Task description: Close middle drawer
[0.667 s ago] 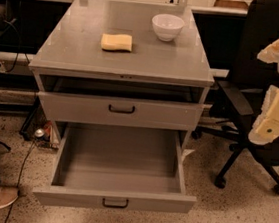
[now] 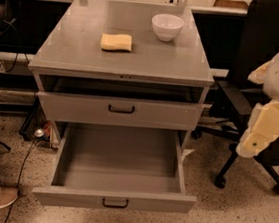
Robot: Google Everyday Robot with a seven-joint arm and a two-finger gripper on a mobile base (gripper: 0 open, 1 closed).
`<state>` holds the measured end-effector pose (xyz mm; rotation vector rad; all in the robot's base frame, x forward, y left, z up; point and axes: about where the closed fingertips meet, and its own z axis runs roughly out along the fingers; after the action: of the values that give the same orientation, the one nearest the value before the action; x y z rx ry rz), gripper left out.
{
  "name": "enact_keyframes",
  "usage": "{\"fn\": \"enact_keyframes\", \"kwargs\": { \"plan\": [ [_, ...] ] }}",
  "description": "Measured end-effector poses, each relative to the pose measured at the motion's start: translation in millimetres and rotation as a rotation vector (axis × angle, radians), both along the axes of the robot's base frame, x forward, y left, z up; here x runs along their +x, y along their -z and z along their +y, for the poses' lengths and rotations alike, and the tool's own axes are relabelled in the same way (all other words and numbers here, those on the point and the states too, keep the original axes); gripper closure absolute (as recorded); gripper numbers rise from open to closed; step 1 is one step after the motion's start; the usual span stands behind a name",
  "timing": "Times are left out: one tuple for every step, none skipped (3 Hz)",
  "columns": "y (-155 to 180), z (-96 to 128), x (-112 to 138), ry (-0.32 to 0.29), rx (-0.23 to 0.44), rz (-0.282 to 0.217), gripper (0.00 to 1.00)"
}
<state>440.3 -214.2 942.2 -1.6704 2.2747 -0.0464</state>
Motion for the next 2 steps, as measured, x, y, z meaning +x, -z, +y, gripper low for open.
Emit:
{"fn": "enact_keyframes", "kwargs": {
  "plan": [
    [79.0, 10.0, 0.1, 0.045, 0.042, 0.103, 0.00],
    [120.4, 19.7, -1.2, 0.057, 0.063, 0.125, 0.00]
  ]
}}
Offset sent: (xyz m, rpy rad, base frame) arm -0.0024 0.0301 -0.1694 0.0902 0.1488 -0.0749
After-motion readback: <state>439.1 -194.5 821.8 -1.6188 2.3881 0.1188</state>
